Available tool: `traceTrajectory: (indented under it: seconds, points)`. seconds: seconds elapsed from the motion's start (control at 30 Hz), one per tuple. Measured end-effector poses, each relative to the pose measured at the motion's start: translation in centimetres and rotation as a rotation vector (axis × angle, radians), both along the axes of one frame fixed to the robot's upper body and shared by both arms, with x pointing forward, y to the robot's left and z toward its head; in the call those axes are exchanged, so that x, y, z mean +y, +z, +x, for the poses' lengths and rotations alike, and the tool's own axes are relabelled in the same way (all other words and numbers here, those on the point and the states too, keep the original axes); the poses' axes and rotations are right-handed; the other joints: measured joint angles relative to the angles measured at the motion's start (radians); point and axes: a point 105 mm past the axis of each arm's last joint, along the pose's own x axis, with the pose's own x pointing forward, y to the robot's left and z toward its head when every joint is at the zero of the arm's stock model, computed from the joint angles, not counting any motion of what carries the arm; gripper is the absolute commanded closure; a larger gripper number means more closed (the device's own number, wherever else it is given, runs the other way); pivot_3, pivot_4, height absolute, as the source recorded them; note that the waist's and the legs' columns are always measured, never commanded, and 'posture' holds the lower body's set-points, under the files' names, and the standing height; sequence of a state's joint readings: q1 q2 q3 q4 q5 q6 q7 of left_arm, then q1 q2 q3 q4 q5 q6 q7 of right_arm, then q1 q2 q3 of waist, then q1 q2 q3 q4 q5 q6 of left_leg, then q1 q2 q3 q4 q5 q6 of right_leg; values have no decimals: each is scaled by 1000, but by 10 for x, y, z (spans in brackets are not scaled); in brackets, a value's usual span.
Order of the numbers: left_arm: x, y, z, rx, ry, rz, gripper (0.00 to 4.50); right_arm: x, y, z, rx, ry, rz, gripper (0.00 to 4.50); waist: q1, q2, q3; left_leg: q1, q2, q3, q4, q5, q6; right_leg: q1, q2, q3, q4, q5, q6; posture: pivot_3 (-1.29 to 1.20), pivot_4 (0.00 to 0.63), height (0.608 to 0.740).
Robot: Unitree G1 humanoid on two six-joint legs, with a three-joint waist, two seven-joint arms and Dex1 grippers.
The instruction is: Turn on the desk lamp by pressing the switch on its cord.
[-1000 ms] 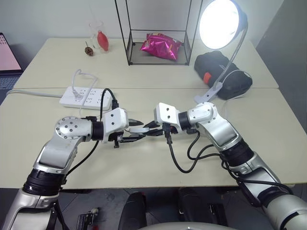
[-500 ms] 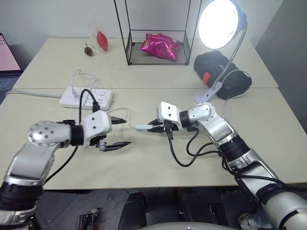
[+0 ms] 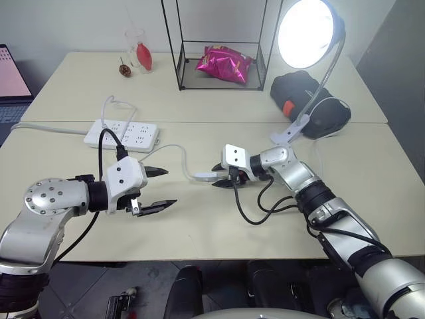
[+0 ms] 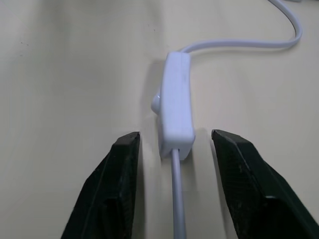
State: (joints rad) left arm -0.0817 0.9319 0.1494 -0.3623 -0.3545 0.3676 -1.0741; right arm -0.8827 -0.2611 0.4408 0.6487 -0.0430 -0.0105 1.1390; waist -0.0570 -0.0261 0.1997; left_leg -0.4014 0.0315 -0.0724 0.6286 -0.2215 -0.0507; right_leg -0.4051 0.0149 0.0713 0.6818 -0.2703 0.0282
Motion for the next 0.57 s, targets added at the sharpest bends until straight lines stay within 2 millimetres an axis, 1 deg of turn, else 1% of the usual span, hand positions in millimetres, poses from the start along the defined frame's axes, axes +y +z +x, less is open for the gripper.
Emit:
traceTrajectory:
  seconds: [0.1,0.17,0.27,0.33,0.43,0.5,0.57]
  points:
    - [4,3,3,-9,40,-10,645,-9,18,0,-35,6,30,616,1,0,0,0,0,0,0,0,0,0,0,0,0,0,0,0,150,740]
    - [7,5,2,-9,69,-20,645,-24,34,-5,-60,7,44,99,1,0,0,0,0,0,0,0,0,0,0,0,0,0,0,0,150,740]
    - [12,2,-1,2,99,-7,645,-42,45,-16,-53,9,50,42,2,0,0,0,0,0,0,0,0,0,0,0,0,0,0,0,150,740]
    - [16,-2,-5,21,116,0,645,-56,50,-31,-30,20,48,42,2,0,0,0,0,0,-1,0,0,0,-1,0,0,-1,0,0,150,740]
    - [19,1,-10,28,131,-11,645,-76,58,-49,-10,9,47,42,3,0,0,0,0,-1,-1,0,0,0,-1,0,0,-2,0,0,150,740]
    - [21,3,-13,30,141,-17,645,-88,59,-60,7,-11,47,42,3,0,0,0,0,0,-1,0,0,0,-1,0,0,-2,0,0,150,740]
    - [23,4,-15,36,146,-20,645,-94,59,-65,18,-29,45,42,1,0,0,1,0,0,0,0,0,0,-1,0,0,-1,0,0,150,740]
